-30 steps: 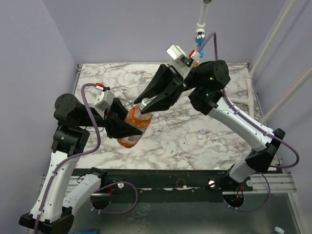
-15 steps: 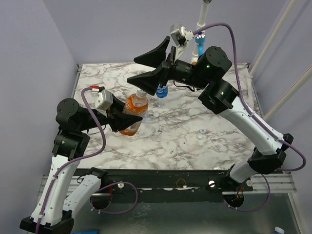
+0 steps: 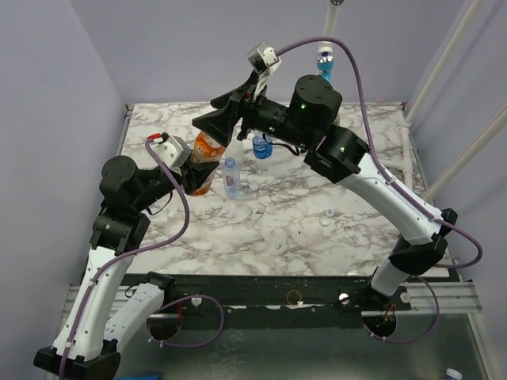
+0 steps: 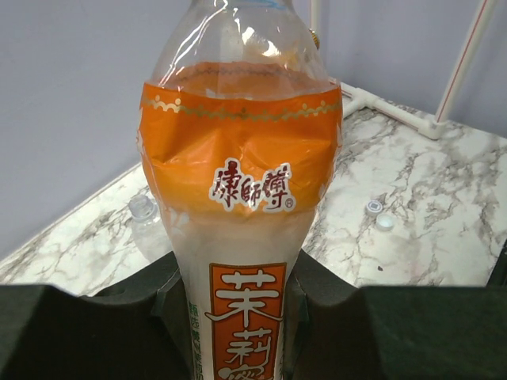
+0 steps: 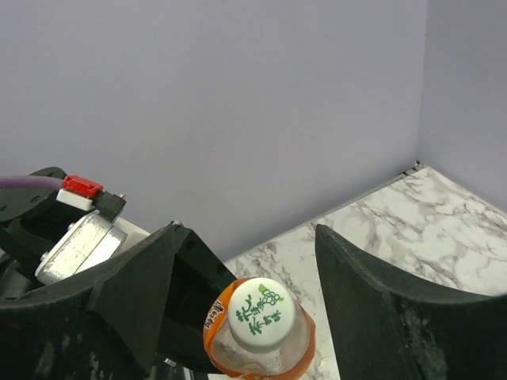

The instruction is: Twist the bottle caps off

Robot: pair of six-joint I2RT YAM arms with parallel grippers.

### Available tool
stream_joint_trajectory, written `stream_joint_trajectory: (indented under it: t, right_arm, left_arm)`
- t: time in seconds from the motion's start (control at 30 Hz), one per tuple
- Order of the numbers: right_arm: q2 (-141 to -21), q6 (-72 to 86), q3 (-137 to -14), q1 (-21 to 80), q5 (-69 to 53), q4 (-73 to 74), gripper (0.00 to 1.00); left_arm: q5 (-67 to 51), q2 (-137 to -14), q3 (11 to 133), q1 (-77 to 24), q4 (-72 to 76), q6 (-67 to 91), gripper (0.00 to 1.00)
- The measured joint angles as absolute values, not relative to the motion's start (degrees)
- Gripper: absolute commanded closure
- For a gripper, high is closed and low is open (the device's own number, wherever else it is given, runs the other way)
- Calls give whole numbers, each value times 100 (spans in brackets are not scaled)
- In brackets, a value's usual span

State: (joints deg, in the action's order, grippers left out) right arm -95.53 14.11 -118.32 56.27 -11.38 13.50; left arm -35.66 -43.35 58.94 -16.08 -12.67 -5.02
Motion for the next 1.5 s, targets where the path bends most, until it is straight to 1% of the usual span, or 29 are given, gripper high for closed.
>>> stream_joint_trajectory:
  t: [0.07, 0.33, 0.53, 0.6, 0.87, 1.03, 1.13, 1.27, 1.4, 1.5]
  right_arm:
    - [-9570, 1417, -11832, 5625, -1092, 1358, 33]
    - [-9594, 1479, -11817, 5625, -768, 1358, 38]
    - [-9594, 1507, -11622, 5625, -539, 1345, 47]
    - [-9594, 1557, -11566, 5625, -530, 1332, 52]
    - [-9524, 1767, -11238, 5645, -550, 910, 79]
    - [-9448, 1785, -11059, 5645, -650, 690, 92]
    - [-9378, 1710, -10934, 5645, -897, 519, 96]
    - [-9126, 1542, -10578, 5583, -1579, 158, 97]
    - [-8908, 1441, -10436, 5542, -2589, -163, 98]
    - [-8761, 1496, -10302, 5496, -3715, -668, 98]
  left_arm:
    - [-3459, -4353, 5878, -1608, -1282, -548, 90]
    - [-3306, -4351, 5872, -1608, -1293, -607, 90]
    - [-3288, -4324, 5872, -1608, -1293, -604, 90]
    - [-3286, -4320, 5872, -1608, -1295, -604, 90]
    - [-3249, -4320, 5872, -1608, -1332, -585, 90]
    - [-3249, -4313, 5870, -1608, -1337, -558, 90]
    - [-3262, -4298, 5870, -1608, -1321, -493, 91]
    - [-3621, -4263, 5872, -1610, -1269, -283, 91]
    - [-4375, -4224, 6005, -1610, -1194, 97, 90]
    - [-5087, -4233, 6180, -1610, -1127, 427, 90]
